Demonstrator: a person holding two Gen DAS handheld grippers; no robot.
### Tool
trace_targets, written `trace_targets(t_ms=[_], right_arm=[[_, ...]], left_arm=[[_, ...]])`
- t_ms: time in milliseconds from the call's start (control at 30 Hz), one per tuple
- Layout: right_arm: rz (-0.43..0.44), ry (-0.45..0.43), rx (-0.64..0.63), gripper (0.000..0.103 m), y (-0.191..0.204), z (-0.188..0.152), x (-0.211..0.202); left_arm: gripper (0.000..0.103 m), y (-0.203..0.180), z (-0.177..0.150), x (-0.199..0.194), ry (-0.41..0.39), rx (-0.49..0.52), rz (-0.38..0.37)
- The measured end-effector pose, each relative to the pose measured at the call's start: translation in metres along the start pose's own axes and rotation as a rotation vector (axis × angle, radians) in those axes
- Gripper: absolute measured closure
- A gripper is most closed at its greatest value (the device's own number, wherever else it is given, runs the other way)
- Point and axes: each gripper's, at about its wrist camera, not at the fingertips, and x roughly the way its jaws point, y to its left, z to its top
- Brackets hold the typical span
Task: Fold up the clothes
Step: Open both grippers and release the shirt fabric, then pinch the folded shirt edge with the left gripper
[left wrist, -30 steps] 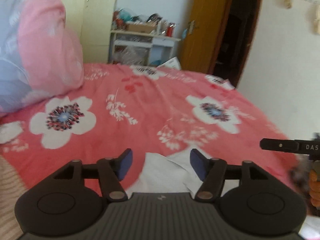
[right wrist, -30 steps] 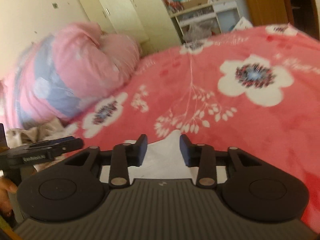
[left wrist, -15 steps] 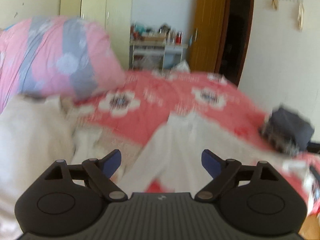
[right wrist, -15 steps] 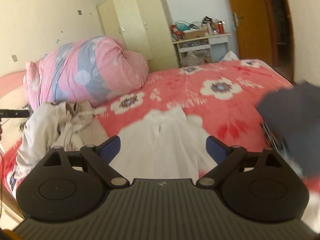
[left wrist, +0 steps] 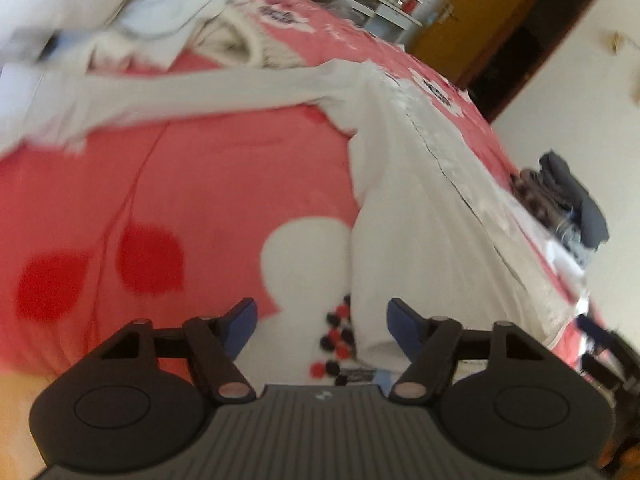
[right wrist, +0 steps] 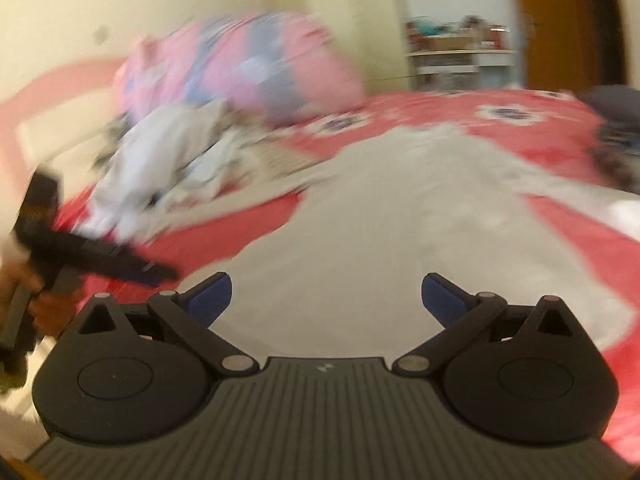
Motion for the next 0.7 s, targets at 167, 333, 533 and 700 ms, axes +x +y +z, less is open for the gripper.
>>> trace_targets(t_ms=[167, 333, 533, 700], right_arm=[[-0.061, -0.015, -0.292, 0.002, 0.059, -0.015, 0.04], [-0.037, -0.001, -0.597, 0.009, 0.109, -0.027, 0.071], [-0.079, 0.028, -0.714, 0.031, 0.125, -0.035, 0.085], [-0.106, 0.037, -0.718, 0.049, 0.12, -0.035, 0.082]], left_arm=[[0.04, 0.009, -0.011, -0.008, -0.058, -0.011, -0.026], [0.043, 0.002, -0.02, -0.011, -0.1, 0.043, -0.061], [0.045, -0.028, -0.037, -0.015, -0.19, 0.298, -0.048], [0.051, -0.063, -0.066, -0.009, -0.227, 0.624, 0.042]])
